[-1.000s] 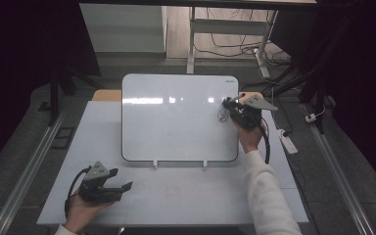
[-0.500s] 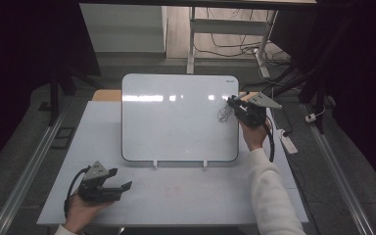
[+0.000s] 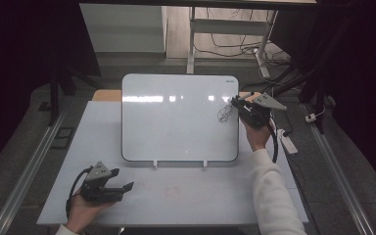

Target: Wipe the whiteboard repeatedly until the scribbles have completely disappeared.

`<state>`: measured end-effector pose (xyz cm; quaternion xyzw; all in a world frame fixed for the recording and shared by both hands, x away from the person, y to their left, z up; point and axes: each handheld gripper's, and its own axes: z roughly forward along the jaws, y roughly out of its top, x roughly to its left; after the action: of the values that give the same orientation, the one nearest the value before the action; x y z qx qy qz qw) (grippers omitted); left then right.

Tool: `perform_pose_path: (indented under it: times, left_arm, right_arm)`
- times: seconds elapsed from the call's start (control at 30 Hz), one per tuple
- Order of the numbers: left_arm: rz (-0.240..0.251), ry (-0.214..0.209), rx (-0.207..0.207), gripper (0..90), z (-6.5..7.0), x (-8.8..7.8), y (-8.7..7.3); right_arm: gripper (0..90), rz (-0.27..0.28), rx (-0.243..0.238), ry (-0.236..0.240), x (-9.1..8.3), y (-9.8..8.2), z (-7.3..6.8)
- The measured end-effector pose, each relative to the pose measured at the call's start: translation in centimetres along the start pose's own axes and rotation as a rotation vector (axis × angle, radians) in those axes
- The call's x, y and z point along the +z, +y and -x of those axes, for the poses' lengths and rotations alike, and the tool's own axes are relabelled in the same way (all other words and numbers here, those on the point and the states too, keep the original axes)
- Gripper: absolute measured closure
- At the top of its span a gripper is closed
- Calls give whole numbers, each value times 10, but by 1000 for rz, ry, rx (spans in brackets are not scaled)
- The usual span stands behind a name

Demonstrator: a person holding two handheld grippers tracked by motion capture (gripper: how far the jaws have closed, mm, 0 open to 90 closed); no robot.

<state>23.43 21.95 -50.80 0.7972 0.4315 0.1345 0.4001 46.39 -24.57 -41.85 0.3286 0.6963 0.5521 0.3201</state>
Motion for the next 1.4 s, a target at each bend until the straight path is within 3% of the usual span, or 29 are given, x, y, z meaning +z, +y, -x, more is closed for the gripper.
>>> perform_pose_path:
  times: [0.07,0.13,0.17,0.2,0.3,0.37,0.4,0.43,0.47,0.53,0.57,0.67,0.73,0.77,0.8,0.83,0.87,0.9,0.97,1.07,1.1,1.13,1.17,1.27,1.3,1.33,1.4]
  left_arm:
    - [-5,0,2,250,0,1,0]
    - [-6,-1,3,250,0,1,0]
    - [-3,-2,3,250,0,1,0]
    - [-1,-1,1,250,0,0,0]
    - [-2,0,-3,250,-1,1,0]
    - [-6,-2,2,250,0,1,0]
    - [-5,-2,4,249,1,1,0]
    - [-4,-2,5,250,2,1,0]
    - [-3,-1,5,250,2,1,0]
    - [0,0,2,250,0,1,1]
    - [-3,0,1,250,0,1,1]
    - [-4,1,2,250,0,1,0]
    - [0,0,4,250,1,0,0]
    - [2,0,2,250,0,0,0]
    - [3,1,1,250,0,0,0]
    - [1,1,1,250,-1,0,0]
    - [-2,0,0,250,-1,1,1]
    - [-4,-1,1,250,-1,1,0]
    - [-2,-1,5,250,0,1,0]
    - [3,1,2,250,0,-1,0]
    - [2,2,1,250,-1,0,0]
    - [0,2,0,250,-2,0,1]
    - [-1,1,0,250,-2,1,1]
    - [3,1,4,250,0,-1,0]
    - [4,1,5,250,0,-1,0]
    - [5,1,4,250,0,-2,0]
    - [6,1,0,250,-2,-1,1]
  right_arm:
    - [778,5,18,0,0,1,3]
    - [778,23,72,-10,0,1,9]
    - [778,17,71,-10,0,1,8]
    - [778,-15,23,27,2,-1,-2]
    - [778,-28,-6,59,1,-5,-13]
    - [778,-17,-5,37,-1,-6,-10]
    - [778,19,49,-21,-4,-6,-2]
    - [778,29,72,-23,-4,-7,0]
    - [777,27,65,-16,-3,-8,-4]
    - [777,-4,4,46,3,-9,-19]
    - [778,-16,-33,54,5,-8,-25]
    - [778,-2,-21,30,5,-6,-21]
    - [778,28,65,0,2,-7,-11]
    - [778,13,52,23,3,-9,-17]
    - [778,-8,10,52,5,-10,-23]
    - [778,-8,10,52,5,-10,-23]
    - [778,-26,-19,69,5,-10,-28]
    - [778,-21,-16,54,3,-8,-24]
    - [778,15,64,3,-1,-9,-11]
    - [778,7,63,13,-1,-11,-15]
    - [778,-21,8,77,3,-13,-30]
    - [778,-21,8,77,3,-13,-30]
    - [778,-37,-41,73,3,-13,-34]
    - [778,12,42,-9,-4,-12,-14]
    - [778,12,42,-9,-4,-12,-14]
    - [778,25,71,-20,-5,-12,-8]
    - [778,19,53,-26,-5,-12,-12]
